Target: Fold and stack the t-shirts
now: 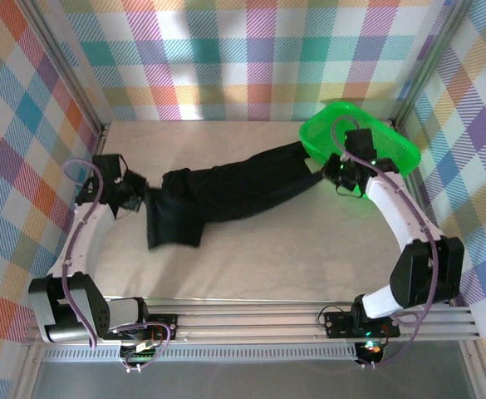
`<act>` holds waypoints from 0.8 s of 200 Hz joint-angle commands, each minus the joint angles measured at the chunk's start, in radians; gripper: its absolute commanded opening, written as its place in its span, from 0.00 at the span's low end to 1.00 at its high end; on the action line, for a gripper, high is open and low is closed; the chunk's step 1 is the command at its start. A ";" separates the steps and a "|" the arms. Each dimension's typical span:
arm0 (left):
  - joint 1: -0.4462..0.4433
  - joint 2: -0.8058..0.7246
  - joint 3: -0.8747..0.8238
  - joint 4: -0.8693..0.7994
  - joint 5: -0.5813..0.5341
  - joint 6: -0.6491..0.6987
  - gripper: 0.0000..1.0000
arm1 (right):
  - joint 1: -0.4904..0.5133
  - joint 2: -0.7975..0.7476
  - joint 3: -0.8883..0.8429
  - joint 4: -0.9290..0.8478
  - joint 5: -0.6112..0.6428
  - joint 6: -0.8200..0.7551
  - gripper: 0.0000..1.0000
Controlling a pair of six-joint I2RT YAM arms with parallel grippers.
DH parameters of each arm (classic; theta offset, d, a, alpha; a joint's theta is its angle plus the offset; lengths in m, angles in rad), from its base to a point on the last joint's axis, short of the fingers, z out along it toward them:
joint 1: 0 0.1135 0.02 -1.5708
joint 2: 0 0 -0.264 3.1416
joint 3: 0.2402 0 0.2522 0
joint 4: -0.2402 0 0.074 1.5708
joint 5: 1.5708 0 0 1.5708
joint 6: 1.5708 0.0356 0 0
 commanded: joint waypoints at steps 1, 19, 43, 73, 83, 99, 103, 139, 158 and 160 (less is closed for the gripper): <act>-0.007 -0.050 0.170 0.050 0.009 -0.077 0.00 | 0.003 -0.066 0.111 0.092 -0.023 0.005 0.00; -0.002 -0.076 0.303 0.022 -0.031 -0.098 0.00 | 0.003 -0.111 0.170 0.135 -0.015 0.023 0.00; 0.010 -0.149 0.412 -0.005 -0.101 -0.139 0.00 | 0.002 -0.196 0.208 0.174 -0.002 0.043 0.00; 0.018 -0.238 0.512 -0.023 -0.188 -0.157 0.00 | 0.001 -0.337 0.195 0.233 0.018 0.067 0.00; 0.018 -0.258 0.545 -0.026 -0.216 -0.156 0.00 | 0.001 -0.382 0.187 0.250 0.030 0.070 0.00; 0.018 -0.270 0.606 -0.035 -0.260 -0.158 0.00 | 0.000 -0.431 0.192 0.265 0.040 0.067 0.00; 0.018 -0.268 0.621 -0.039 -0.269 -0.157 0.00 | 0.000 -0.436 0.196 0.268 0.040 0.066 0.00; 0.018 -0.168 0.731 -0.131 -0.258 -0.160 0.00 | -0.003 -0.395 0.222 0.285 -0.007 0.079 0.00; 0.019 -0.097 0.725 -0.137 -0.226 -0.161 0.00 | -0.003 -0.333 0.212 0.331 -0.066 0.093 0.00; 0.021 -0.084 0.727 -0.140 -0.221 -0.161 0.00 | -0.002 -0.323 0.214 0.334 -0.074 0.094 0.00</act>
